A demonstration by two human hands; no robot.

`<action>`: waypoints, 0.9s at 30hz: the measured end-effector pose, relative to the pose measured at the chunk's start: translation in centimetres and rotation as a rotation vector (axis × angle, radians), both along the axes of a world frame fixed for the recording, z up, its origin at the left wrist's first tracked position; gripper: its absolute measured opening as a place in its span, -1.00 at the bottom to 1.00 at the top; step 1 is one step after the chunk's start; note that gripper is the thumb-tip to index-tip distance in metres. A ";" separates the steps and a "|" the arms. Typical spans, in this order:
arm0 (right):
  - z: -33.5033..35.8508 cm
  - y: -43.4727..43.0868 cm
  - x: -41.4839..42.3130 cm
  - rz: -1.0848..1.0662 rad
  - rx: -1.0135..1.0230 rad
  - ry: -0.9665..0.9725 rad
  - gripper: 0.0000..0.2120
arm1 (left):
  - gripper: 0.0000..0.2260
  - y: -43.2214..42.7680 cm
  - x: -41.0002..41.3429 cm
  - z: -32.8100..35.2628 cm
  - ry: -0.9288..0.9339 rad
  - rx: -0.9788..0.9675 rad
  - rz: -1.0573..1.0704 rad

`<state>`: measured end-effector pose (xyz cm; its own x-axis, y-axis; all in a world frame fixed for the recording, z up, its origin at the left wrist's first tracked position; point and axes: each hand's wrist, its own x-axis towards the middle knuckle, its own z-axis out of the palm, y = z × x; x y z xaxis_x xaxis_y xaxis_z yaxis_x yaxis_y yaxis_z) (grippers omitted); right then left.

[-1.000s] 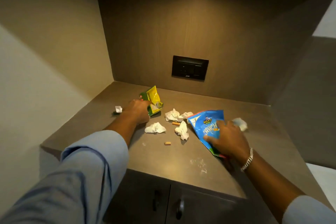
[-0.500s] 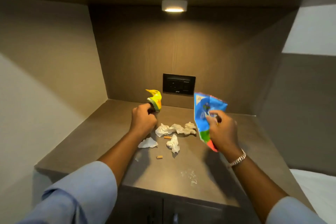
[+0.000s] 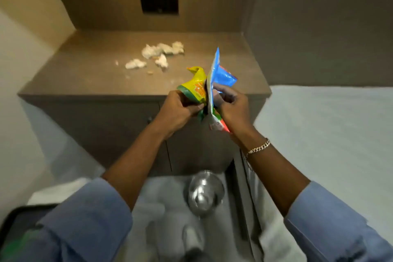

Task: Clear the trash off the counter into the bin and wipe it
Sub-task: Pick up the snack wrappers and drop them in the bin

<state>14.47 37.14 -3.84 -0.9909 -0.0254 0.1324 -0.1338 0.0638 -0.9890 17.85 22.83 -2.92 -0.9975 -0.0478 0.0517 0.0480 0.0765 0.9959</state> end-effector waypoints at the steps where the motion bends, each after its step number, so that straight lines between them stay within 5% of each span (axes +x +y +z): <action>1: -2.2 1.1 1.7 0.008 -0.001 -0.044 -0.82 | -0.74 0.9 1.6 -2.3 -0.040 0.018 -0.003; 9: -27.8 7.6 7.9 0.012 0.150 -0.667 -0.84 | -0.85 8.0 7.1 -26.3 -0.566 -0.008 -0.085; 18: -56.9 7.0 1.9 0.003 -0.135 -1.165 -0.81 | -0.73 10.9 1.0 -55.1 -0.970 0.080 0.064; 22: -60.5 7.2 0.7 0.063 0.170 -1.094 -0.75 | -0.74 10.2 -0.3 -58.4 -1.078 0.200 0.200; 27: -50.7 8.6 -0.5 -0.082 0.256 -0.952 -0.83 | -0.86 7.9 1.4 -49.5 -1.053 -0.080 0.320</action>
